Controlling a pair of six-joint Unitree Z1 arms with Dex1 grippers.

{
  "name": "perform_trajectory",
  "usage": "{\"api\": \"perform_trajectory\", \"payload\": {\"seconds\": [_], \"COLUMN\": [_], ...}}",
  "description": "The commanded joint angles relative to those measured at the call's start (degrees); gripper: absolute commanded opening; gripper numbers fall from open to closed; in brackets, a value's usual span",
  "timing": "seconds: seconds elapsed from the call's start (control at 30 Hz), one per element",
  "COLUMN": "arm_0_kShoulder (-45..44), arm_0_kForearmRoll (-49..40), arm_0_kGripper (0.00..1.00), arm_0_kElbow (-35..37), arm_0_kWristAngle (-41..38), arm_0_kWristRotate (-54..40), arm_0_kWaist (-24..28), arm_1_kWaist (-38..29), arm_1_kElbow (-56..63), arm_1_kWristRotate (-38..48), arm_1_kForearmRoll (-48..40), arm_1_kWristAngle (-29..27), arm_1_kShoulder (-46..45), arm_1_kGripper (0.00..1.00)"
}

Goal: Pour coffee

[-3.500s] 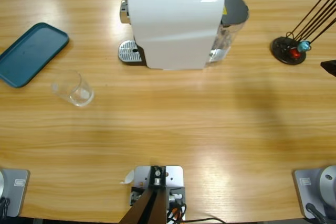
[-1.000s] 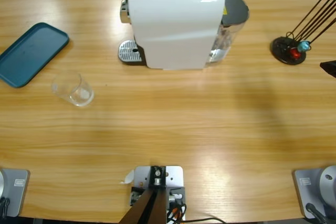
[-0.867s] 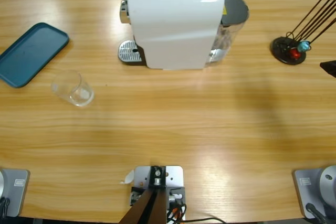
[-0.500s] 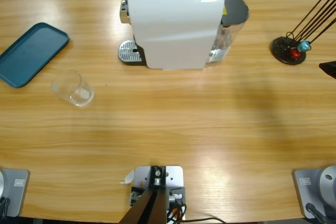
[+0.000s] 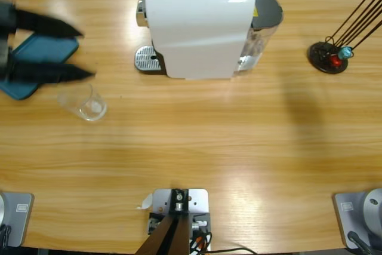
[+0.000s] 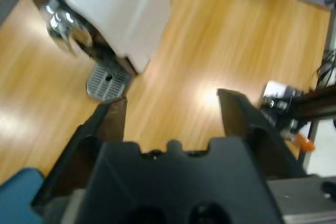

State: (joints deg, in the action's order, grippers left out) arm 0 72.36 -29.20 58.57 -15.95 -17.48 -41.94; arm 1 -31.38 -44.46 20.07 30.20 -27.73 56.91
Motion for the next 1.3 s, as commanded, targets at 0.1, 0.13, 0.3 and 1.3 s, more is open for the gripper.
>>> {"api": "perform_trajectory", "payload": {"seconds": [0.1, 0.13, 0.3, 1.3], "arm_0_kShoulder": [-4.03, -3.17, 1.26, 11.05], "arm_0_kForearmRoll": [-2.09, -2.07, -0.02, 6.52], "arm_0_kGripper": [0.982, 0.982, 0.982, 0.987], "arm_0_kElbow": [-4.34, -3.90, -3.44, 1.66], "arm_0_kWristAngle": [0.88, 0.99, 1.53, 1.22], "arm_0_kWristRotate": [1.08, 1.17, 1.68, 2.71], "arm_0_kWaist": [-0.59, -0.53, -0.87, -2.18], "arm_1_kWaist": [1.14, 1.14, 3.16, 10.98], "arm_1_kElbow": [23.63, 25.13, 30.82, 43.69], "arm_1_kWristRotate": [7.62, 7.58, 5.47, -2.16], "arm_1_kForearmRoll": [-38.39, -41.19, -52.35, -104.38], "arm_1_kWristAngle": [-7.16, -7.81, -8.60, -6.02], "arm_1_kShoulder": [15.07, 16.43, 23.35, 55.54], "arm_1_kGripper": [0.926, 0.849, 0.722, 0.711]}}
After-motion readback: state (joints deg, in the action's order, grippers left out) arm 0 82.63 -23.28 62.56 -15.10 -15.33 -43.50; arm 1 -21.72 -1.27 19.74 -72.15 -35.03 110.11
